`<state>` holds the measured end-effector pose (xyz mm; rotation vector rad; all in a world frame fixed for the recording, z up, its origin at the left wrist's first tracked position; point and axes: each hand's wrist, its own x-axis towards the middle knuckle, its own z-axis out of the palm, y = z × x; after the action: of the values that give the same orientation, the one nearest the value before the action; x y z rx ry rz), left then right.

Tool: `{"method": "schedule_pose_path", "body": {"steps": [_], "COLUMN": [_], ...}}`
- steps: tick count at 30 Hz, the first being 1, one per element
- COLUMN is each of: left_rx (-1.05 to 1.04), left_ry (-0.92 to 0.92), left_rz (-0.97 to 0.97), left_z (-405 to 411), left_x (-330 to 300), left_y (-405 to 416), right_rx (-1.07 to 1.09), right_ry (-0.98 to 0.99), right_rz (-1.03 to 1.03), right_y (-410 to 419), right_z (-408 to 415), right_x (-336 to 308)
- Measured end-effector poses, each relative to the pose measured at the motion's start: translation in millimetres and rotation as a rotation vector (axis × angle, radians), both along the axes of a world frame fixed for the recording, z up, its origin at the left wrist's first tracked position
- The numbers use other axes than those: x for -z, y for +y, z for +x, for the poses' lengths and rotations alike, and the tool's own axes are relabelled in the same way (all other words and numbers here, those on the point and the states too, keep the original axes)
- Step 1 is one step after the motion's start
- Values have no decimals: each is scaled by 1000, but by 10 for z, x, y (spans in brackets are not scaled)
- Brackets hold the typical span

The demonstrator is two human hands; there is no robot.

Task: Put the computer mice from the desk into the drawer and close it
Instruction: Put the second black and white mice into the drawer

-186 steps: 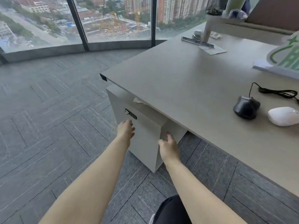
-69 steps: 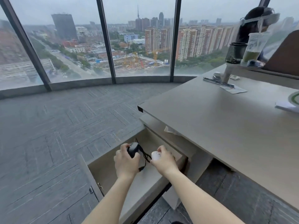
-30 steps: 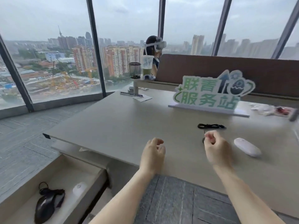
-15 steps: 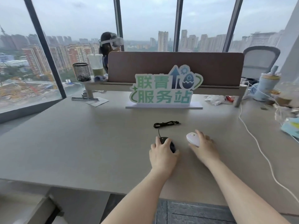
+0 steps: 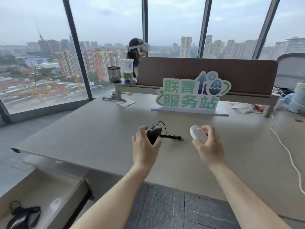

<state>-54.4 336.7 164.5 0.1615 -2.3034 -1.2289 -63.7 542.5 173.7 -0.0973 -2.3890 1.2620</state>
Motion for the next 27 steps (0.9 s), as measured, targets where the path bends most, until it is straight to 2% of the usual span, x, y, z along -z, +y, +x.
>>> {"method": "schedule_pose_path", "body": {"steps": [6, 12, 15, 20, 23, 27], "left_rx": [-175, -371, -538, -707, -773, -767], "left_ry": [225, 169, 30, -354, -585, -890], "left_rz": [67, -42, -67, -96, -80, -208], "left_z": [866, 1695, 2019, 2386, 2448, 2391], "left_x": [-513, -455, -126, 552, 913, 1267], "left_y": [-1043, -2122, -2685, -3457, -3778, -3967], "right_rx": [-329, -645, -795, -895, -919, -905], "right_ry": [99, 28, -144, -448, -553, -618], "right_rz": [-132, -114, -71, 149, 328, 559], "right_y": [-1283, -2817, -3516, -4358, -4719, -4978], "right_z": [457, 928, 1129, 1396, 1464, 1455], "right_x": [-322, -150, 137, 690, 986, 1297]}}
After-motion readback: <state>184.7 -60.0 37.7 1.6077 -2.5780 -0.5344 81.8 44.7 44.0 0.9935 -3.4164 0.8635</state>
